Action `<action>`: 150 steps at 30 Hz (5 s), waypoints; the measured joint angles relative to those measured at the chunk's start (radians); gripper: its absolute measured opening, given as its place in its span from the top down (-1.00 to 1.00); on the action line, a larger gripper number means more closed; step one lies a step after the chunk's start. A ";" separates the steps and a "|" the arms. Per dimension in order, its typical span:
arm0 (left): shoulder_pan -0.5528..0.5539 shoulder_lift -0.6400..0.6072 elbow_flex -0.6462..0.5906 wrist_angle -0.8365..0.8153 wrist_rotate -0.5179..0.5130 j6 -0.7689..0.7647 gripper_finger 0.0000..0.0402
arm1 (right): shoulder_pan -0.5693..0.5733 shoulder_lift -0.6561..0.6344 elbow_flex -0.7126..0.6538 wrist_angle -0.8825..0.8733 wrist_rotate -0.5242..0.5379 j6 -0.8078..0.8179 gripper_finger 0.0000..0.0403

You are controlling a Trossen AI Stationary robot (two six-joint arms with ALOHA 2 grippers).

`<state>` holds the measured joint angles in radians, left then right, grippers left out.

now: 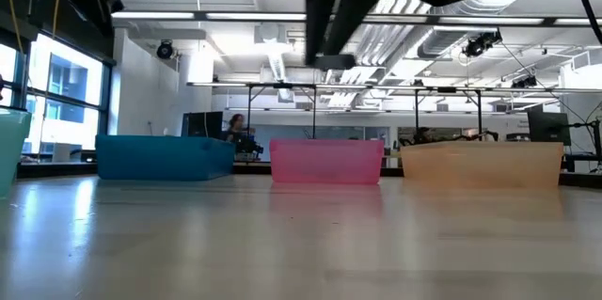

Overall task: Sort crayons/erasers/pens/pencils in bins
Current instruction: Put the gray crayon into the green bin, then return to Home Position

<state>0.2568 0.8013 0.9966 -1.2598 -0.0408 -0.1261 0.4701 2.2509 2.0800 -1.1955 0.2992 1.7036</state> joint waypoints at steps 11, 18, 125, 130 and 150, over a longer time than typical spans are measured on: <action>0.005 -0.063 -0.013 -0.032 0.312 -0.022 0.15 | -0.054 -0.007 0.000 0.200 0.047 -0.181 0.99; 0.003 -0.185 -0.156 0.194 0.391 -0.148 0.15 | -0.072 -0.034 0.000 0.300 0.124 -0.294 0.99; -0.952 0.199 -0.330 0.538 0.092 -1.206 0.39 | -0.263 -0.297 0.001 0.348 0.127 -1.129 0.17; -0.938 0.181 -0.330 0.680 0.102 -1.058 0.21 | -0.263 -0.297 0.001 0.338 0.114 -1.160 0.17; -0.540 -0.115 -0.329 0.987 -0.044 -0.227 0.87 | -0.311 -0.374 0.001 0.383 0.129 -1.162 0.17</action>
<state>-0.2837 0.6865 0.6674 -0.2724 -0.0845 -0.3534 0.1593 1.8774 2.0808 -0.8130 0.4281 0.5417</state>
